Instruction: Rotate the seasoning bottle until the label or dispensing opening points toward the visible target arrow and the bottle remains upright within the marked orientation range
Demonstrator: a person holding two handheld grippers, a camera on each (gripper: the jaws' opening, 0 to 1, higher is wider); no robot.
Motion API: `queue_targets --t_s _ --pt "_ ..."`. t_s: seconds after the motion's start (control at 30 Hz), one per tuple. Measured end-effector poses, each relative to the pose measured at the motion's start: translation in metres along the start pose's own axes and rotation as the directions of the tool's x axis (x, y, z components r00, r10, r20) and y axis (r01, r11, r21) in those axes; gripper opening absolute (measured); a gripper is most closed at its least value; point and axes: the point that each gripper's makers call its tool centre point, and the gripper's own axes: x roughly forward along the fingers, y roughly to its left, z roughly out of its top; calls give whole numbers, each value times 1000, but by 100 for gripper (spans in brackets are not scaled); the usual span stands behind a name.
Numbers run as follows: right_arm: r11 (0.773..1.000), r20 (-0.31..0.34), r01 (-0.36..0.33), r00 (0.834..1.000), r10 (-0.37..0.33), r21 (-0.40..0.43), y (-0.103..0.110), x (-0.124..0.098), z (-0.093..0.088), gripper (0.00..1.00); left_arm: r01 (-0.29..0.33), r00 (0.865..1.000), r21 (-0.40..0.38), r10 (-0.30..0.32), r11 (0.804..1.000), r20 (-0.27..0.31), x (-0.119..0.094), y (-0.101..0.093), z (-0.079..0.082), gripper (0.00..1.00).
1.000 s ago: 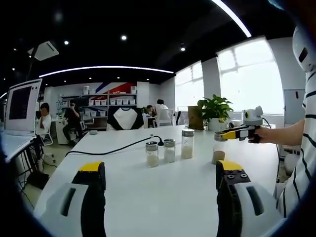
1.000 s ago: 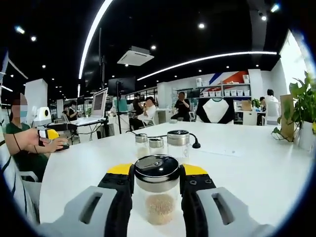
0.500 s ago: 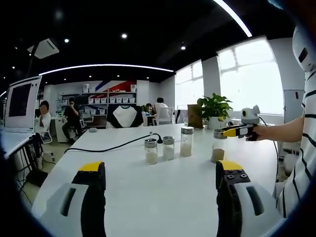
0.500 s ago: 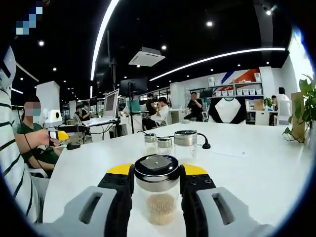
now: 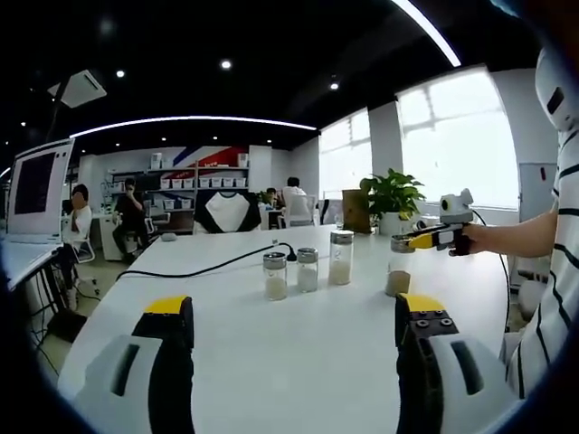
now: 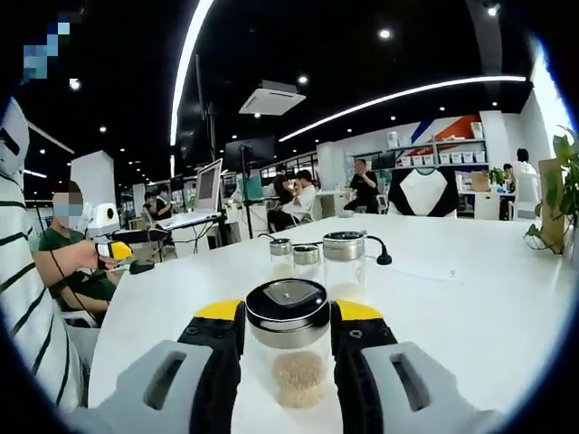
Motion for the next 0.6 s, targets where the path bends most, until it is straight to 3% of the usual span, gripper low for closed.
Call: queue_targets --t_s 0.1,0.2,0.3,0.47,0.6 --pt "998 31 55 998 -55 -15 -3 -3 6 45 5 1000 0 -5 1000 -2 1 -1 0 97" --pt "990 52 138 989 -136 -31 -7 -6 10 45 9 1000 -2 -9 1000 -4 3 -3 -2 97" --pt "985 53 164 986 -161 -48 -5 -7 11 43 12 1000 -3 -12 1000 -3 3 -4 -2 97" --pt "972 99 234 967 -233 10 -6 -12 19 43 10 1000 -5 -10 1000 2 3 -3 -1 97" --pt "952 90 300 948 -304 60 -10 -17 17 43 6 1000 -4 -6 1000 0 2 -2 -1 97"
